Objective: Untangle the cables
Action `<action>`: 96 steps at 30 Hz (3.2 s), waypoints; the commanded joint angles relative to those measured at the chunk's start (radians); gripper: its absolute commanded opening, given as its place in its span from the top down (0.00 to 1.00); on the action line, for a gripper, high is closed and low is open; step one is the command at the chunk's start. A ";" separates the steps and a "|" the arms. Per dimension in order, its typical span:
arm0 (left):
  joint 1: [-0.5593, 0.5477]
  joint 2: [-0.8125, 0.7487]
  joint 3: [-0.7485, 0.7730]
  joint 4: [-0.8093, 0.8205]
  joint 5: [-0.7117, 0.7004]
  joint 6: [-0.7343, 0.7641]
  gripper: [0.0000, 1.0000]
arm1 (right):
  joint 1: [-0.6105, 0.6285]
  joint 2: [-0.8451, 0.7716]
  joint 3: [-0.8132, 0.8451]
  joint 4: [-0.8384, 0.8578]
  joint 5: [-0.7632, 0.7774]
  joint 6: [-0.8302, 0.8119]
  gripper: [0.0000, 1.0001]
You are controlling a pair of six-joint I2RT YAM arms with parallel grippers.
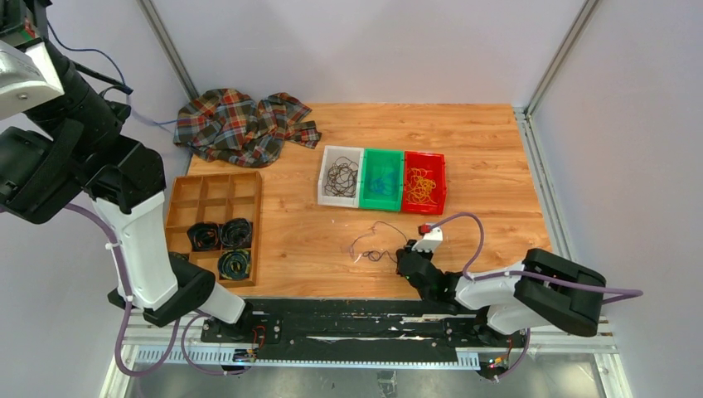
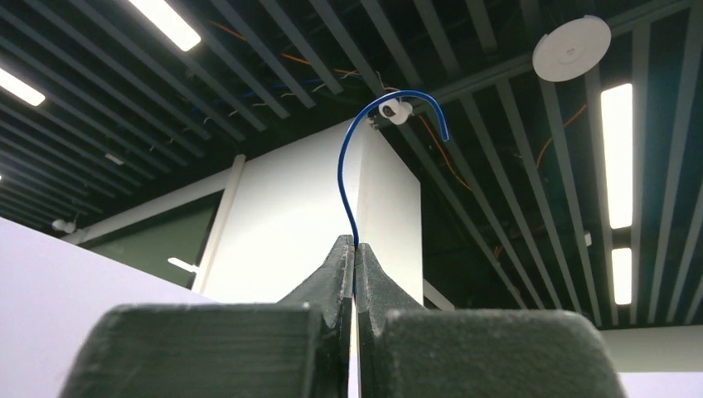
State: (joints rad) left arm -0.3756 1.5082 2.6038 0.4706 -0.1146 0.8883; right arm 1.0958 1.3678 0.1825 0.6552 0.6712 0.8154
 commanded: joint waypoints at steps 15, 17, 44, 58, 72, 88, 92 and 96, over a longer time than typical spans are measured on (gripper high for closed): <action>-0.004 -0.210 -0.428 -0.309 0.259 -0.224 0.99 | 0.024 -0.141 0.064 -0.218 -0.197 -0.225 0.96; -0.004 -0.238 -0.507 -0.393 0.312 -0.297 0.99 | 0.023 -0.193 0.108 -0.232 -0.273 -0.272 0.96; -0.229 0.105 -0.570 -0.851 0.524 -0.578 1.00 | -0.363 -0.528 0.673 -0.568 -0.453 -0.539 0.99; -0.244 0.278 -0.559 -0.819 0.485 -0.554 1.00 | -0.502 -0.528 0.763 -0.571 -0.496 -0.578 0.99; -0.245 0.331 -0.685 -0.802 0.417 -0.478 1.00 | -0.519 -0.546 0.836 -0.603 -0.456 -0.651 0.99; -0.297 0.492 -0.798 -0.854 0.254 -0.387 1.00 | -0.554 -0.484 0.904 -0.616 -0.383 -0.729 0.99; -0.309 0.549 -0.816 -0.874 0.190 -0.356 1.00 | -0.574 -0.464 0.912 -0.627 -0.380 -0.730 0.99; -0.332 0.591 -0.882 -0.823 0.091 -0.250 1.00 | -0.589 -0.451 0.911 -0.631 -0.387 -0.717 0.99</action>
State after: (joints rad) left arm -0.6830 2.0674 1.7802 -0.3908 0.0895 0.5354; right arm 0.5323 0.9115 1.0576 0.0250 0.2710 0.1104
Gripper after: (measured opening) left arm 0.011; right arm 0.006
